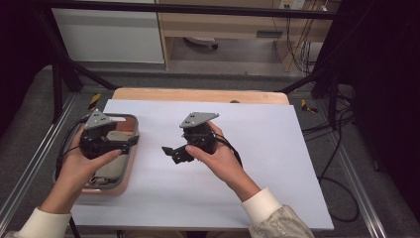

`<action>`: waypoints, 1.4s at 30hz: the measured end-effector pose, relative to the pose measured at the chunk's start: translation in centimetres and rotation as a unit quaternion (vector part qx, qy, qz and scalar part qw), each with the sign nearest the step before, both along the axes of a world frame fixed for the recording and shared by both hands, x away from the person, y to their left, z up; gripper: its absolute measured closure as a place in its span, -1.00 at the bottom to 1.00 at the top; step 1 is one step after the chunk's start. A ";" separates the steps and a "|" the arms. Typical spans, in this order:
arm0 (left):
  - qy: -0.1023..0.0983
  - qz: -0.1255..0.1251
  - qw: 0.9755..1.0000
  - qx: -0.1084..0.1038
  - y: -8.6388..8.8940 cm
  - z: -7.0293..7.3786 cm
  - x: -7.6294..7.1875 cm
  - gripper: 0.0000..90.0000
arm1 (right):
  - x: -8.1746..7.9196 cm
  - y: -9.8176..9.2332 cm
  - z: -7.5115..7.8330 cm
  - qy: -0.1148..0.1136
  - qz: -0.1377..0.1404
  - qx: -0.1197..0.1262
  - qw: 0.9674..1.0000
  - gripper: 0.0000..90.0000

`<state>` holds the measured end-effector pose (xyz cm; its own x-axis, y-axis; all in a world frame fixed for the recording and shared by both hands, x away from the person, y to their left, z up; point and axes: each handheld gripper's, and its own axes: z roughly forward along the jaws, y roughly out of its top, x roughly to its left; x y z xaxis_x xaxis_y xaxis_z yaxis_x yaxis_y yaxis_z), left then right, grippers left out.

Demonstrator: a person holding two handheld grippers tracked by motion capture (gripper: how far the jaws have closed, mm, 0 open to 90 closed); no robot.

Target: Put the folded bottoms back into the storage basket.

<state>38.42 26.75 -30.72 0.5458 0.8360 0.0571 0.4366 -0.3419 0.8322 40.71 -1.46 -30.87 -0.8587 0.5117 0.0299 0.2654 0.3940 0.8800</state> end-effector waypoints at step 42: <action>-0.021 -0.025 0.999 -0.008 -3.2 -3.9 -5.1 -0.87 | 1.2 -10.4 0.6 -0.014 -0.097 0.036 0.995 -0.88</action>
<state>33.34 23.52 -34.66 0.5839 0.8090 0.0673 0.3837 -0.3481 0.8554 41.87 -11.87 -30.32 -0.7454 0.6647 0.0496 0.3045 0.2734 0.9124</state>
